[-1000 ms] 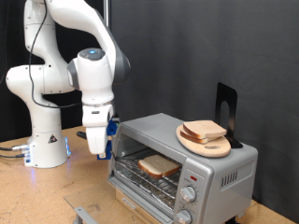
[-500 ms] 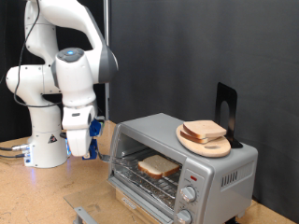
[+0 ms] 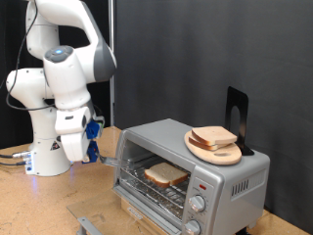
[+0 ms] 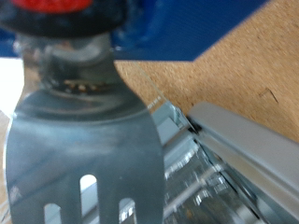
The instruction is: Make a piece of toast with the oven
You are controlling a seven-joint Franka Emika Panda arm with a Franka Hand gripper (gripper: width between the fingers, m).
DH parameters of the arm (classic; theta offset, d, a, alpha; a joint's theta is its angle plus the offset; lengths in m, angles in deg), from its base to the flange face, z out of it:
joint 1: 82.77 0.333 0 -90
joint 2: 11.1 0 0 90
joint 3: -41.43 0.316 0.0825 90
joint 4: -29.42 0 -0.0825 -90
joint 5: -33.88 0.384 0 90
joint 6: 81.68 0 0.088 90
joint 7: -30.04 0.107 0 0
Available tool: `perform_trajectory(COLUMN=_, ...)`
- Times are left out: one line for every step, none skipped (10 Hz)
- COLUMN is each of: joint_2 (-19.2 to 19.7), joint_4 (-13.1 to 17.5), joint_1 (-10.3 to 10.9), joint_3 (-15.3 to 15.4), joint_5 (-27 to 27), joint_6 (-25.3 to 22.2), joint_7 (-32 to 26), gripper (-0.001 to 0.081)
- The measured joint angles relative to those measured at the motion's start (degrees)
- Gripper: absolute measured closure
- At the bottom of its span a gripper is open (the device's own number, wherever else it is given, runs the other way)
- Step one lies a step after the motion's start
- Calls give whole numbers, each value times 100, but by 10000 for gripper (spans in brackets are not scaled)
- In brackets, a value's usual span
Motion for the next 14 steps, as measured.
perform_trajectory(joint_2=-67, joint_4=160, joint_1=-29, joint_3=-196, joint_5=92, joint_6=-328, joint_7=-119, gripper=324)
perform_trajectory(joint_2=-133, joint_4=332, joint_1=-53, joint_3=-369, joint_5=181, joint_6=-664, joint_7=-215, gripper=324)
perform_trajectory(joint_2=-196, joint_4=509, joint_1=-65, joint_3=-522, joint_5=281, joint_6=-989, joint_7=-277, gripper=324)
perform_trajectory(joint_2=-261, joint_4=687, joint_1=-67, joint_3=-641, joint_5=368, joint_6=-1273, joint_7=-288, gripper=324)
perform_trajectory(joint_2=-332, joint_4=836, joint_1=-67, joint_3=-710, joint_5=455, joint_6=-1506, joint_7=-288, gripper=324)
perform_trajectory(joint_2=-400, joint_4=949, joint_1=-67, joint_3=-729, joint_5=498, joint_6=-1661, joint_7=-232, gripper=324)
perform_trajectory(joint_2=-457, joint_4=979, joint_1=-66, joint_3=-725, joint_5=504, joint_6=-1735, joint_7=-170, gripper=324)
perform_trajectory(joint_2=-449, joint_4=967, joint_1=-66, joint_3=-725, joint_5=503, joint_6=-1731, joint_7=-173, gripper=324)
perform_trajectory(joint_2=-445, joint_4=953, joint_1=-46, joint_3=-722, joint_5=677, joint_6=-1740, joint_7=-176, gripper=324)
perform_trajectory(joint_2=-456, joint_4=942, joint_1=20, joint_3=-693, joint_5=1000, joint_6=-1744, joint_7=-172, gripper=324)
perform_trajectory(joint_2=-482, joint_4=929, joint_1=120, joint_3=-599, joint_5=1197, joint_6=-1750, joint_7=-109, gripper=324)
perform_trajectory(joint_2=-516, joint_4=912, joint_1=218, joint_3=-446, joint_5=1304, joint_6=-1736, joint_7=-19, gripper=324)
perform_trajectory(joint_2=-558, joint_4=880, joint_1=306, joint_3=-263, joint_5=1367, joint_6=-1639, joint_7=90, gripper=324)
perform_trajectory(joint_2=-608, joint_4=833, joint_1=383, joint_3=-56, joint_5=1421, joint_6=-1490, joint_7=256, gripper=324)
